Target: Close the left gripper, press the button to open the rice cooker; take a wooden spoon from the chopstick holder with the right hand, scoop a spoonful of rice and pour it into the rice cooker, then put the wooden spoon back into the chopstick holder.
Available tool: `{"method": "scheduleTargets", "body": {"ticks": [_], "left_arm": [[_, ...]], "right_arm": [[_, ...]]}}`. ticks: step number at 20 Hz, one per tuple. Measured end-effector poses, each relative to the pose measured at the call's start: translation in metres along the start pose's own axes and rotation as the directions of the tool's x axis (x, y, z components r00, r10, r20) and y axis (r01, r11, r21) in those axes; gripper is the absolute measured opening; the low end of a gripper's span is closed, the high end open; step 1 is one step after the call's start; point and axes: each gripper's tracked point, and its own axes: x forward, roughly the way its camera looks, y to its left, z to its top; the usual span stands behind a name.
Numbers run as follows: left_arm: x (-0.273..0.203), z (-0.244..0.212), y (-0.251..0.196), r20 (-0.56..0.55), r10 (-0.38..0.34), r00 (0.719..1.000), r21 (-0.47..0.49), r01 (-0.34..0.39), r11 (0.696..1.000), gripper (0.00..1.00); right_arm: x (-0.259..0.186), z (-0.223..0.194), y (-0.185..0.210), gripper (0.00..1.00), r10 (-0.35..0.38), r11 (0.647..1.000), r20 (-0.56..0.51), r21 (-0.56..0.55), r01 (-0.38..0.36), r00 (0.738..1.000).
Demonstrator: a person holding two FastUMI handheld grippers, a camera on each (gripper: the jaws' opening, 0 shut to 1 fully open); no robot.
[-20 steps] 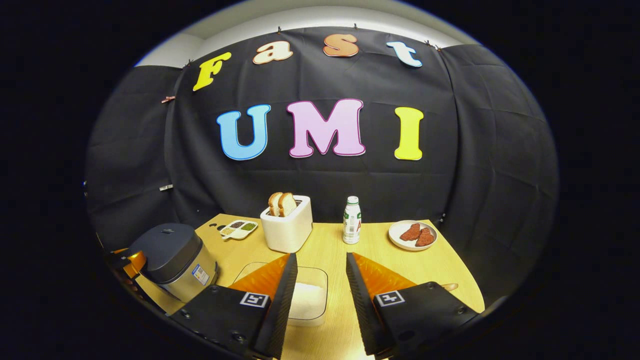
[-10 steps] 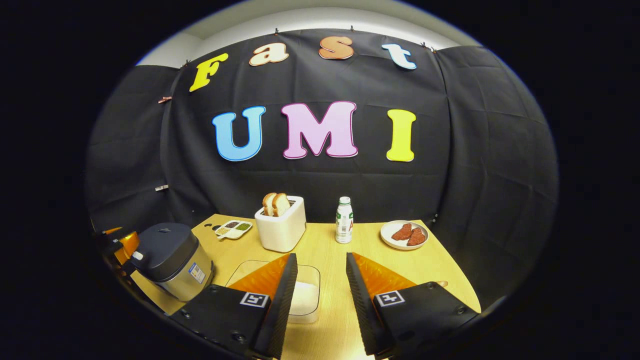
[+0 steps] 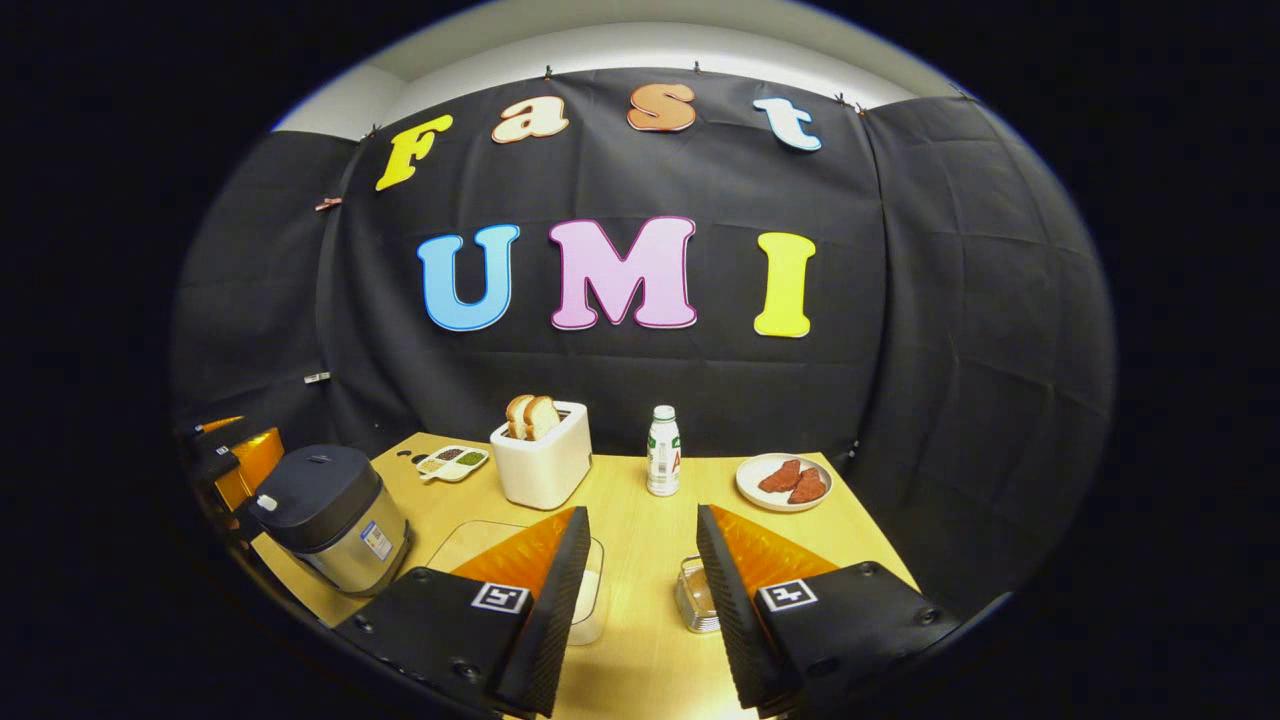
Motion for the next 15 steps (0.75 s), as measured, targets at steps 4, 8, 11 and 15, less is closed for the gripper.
{"method": "scheduleTargets", "body": {"ticks": [4, 8, 11, 15], "left_arm": [[-0.015, 0.018, -0.017, 0.029, 0.008, 1.000, -0.006, -0.008, 1.000, 0.96], [-0.028, 0.029, -0.030, 0.042, 0.014, 0.999, -0.026, -0.013, 1.000, 0.96], [-0.037, 0.037, -0.039, 0.056, 0.022, 0.998, -0.031, -0.020, 0.999, 0.96], [-0.045, 0.037, -0.045, 0.056, 0.038, 0.998, -0.032, -0.037, 0.999, 0.96]], "right_arm": [[-0.005, 0.009, -0.012, 0.75, 0.000, 1.000, 0.021, 0.015, 0.000, 1.000], [-0.014, 0.020, -0.023, 0.80, 0.006, 1.000, 0.051, 0.016, -0.007, 0.999], [-0.020, 0.026, -0.030, 0.90, 0.011, 1.000, 0.072, 0.012, -0.012, 0.997], [-0.031, 0.040, -0.033, 0.99, 0.022, 1.000, 0.121, 0.018, -0.024, 0.992]]}}
